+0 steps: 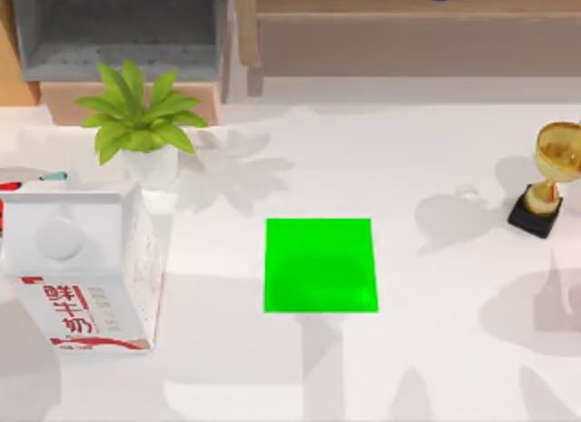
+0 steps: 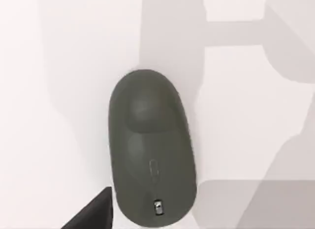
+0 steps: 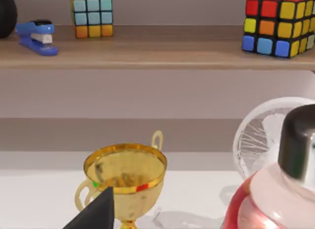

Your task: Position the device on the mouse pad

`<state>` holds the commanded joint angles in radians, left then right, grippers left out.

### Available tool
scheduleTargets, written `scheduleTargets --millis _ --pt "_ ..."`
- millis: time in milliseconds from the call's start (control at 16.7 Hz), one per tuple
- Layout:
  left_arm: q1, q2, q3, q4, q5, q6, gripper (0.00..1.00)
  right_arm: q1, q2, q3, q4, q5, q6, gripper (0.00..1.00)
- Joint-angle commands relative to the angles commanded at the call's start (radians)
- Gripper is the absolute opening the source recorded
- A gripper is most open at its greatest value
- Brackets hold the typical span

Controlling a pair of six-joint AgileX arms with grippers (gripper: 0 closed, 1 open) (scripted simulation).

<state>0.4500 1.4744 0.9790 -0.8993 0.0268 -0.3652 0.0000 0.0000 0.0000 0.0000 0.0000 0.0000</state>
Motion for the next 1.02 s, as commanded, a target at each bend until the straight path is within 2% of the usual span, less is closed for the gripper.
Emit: scheduleTargets --millis 240,660,840,1020 --pt "0.053 0.088 0.06 -0.144 -0.02 -0.035 1.0 0.0 0.0 0.0 0.0 0.0 0.0 1.0" --pt "0.054 0.087 0.063 -0.153 -0.021 -0.038 1.0 0.0 0.0 0.0 0.0 0.0 0.0 1.0" --pt "0.057 0.119 0.022 -0.084 -0.022 -0.039 1.0 0.0 0.0 0.0 0.0 0.0 0.0 1.0" --pt "0.058 0.185 -0.056 0.069 -0.022 -0.038 1.0 0.0 0.0 0.0 0.0 0.0 0.0 1.0"
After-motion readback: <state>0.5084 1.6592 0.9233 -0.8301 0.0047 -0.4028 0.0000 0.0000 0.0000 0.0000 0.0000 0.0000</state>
